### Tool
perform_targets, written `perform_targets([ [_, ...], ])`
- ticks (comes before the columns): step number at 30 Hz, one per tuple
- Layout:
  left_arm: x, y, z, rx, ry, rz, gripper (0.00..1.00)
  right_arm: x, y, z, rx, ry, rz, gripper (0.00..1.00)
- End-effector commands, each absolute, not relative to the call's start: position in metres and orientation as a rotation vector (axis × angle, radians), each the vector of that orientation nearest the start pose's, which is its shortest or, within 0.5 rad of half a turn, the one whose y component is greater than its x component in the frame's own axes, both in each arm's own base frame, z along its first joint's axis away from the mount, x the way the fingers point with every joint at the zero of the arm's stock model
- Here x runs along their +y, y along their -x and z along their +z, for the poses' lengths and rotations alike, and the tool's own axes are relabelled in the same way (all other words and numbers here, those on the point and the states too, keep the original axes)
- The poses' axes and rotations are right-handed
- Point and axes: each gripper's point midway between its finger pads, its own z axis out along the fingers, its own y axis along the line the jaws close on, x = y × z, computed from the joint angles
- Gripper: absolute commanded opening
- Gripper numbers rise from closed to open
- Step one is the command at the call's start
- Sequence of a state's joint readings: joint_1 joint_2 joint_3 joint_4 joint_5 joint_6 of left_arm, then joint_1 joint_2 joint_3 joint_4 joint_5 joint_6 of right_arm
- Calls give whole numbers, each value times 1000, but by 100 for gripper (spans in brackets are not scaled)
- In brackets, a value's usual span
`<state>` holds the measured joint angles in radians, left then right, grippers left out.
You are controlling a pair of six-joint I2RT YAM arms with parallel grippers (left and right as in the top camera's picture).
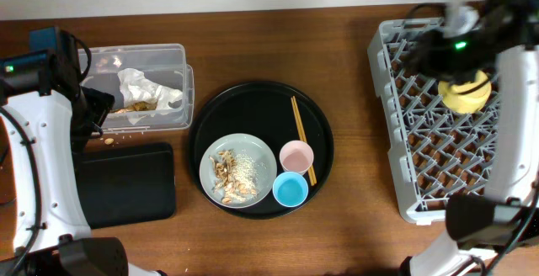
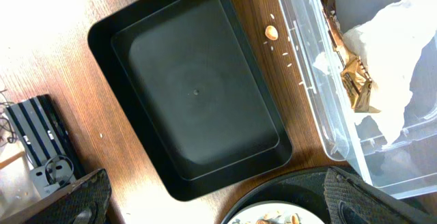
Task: Sort waste into correct bins and load items into the dishwasher rack
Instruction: 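Move the right gripper to the pink cup and grasp its rim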
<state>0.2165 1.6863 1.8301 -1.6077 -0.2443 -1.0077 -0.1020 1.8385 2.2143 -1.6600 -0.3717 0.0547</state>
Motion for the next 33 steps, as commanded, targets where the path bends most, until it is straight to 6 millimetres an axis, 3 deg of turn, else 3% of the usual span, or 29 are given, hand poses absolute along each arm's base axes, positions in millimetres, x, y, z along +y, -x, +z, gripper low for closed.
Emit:
perform_targets([
  [1,111,-289,238,2352,1711,281,99,70,-350,282,2879,54,469,74],
  [4,111,-289,238,2352,1711,281,99,107,-335,277,2921,139,407,78],
  [8,111,-289,238,2353,1712,282,99,159,-294,257,3004,254,205,83],
  [12,111,-289,238,2352,1711,281,99,182,-280,228,2998,196,-40,86],
  [14,111,-289,238,2352,1711,281,99,203,-275,209,2992,198,-35,85],
  [17,111,-289,238,2353,1712,282,99,226,-276,183,2975,112,9,69],
  [21,111,-289,238,2352,1711,281,99,256,-281,154,2949,133,152,67],
  [29,111,-289,238,2353,1712,282,99,239,-301,120,2920,-19,78,66],
  [33,111,-289,238,2352,1711,281,99,250,-300,104,2968,-14,127,61],
])
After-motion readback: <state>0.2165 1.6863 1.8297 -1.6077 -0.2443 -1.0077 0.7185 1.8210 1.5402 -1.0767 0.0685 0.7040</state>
